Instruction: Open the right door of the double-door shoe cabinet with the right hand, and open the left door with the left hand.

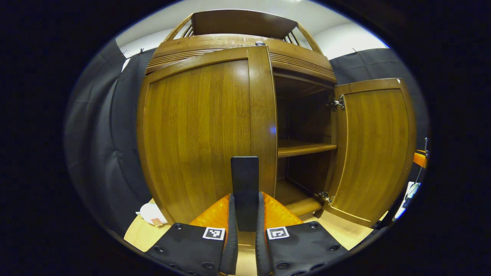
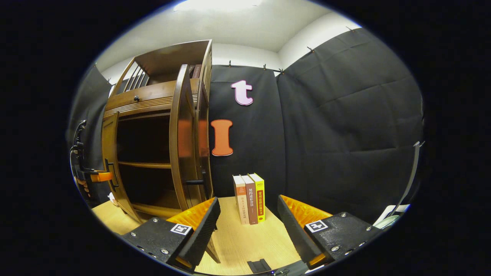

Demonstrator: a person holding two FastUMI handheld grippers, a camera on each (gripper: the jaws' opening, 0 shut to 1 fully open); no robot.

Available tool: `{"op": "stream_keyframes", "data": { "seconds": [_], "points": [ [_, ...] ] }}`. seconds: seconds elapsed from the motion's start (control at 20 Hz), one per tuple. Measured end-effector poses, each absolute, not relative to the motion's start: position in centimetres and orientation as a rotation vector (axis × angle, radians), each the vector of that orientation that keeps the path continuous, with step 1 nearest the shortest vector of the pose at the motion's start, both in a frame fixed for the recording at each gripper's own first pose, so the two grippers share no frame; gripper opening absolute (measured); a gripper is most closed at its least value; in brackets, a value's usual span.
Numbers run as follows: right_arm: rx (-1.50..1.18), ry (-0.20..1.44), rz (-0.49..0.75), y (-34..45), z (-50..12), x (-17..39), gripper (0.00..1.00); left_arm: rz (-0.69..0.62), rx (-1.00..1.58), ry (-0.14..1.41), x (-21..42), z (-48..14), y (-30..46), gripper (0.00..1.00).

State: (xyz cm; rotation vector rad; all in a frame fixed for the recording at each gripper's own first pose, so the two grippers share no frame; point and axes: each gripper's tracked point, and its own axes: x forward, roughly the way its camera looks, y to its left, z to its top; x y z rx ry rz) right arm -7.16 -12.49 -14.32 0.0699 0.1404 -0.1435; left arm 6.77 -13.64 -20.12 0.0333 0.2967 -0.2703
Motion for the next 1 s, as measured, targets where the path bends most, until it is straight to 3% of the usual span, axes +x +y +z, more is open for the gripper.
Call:
{"op": "stream_keyframes", "data": {
  "seconds": [0.35, 0.45, 1.0],
  "points": [
    [0.067, 0.114, -0.125, -10.9, -13.0, -7.9, 0.92, -0.279, 0.038, 0.290, 2.9, -18.9, -10.8, 0.26],
    [0.069, 0.107, -0.117, -10.3, -12.5, -8.0, 0.92, -0.272, 0.066, 0.284, 2.1, -18.6, -10.1, 0.16],
    [0.053, 0.080, -0.106, -9.3, -11.6, -9.0, 0.92, -0.216, 0.059, 0.285, 2.2, -18.4, -9.7, 0.16]
  ]
}}
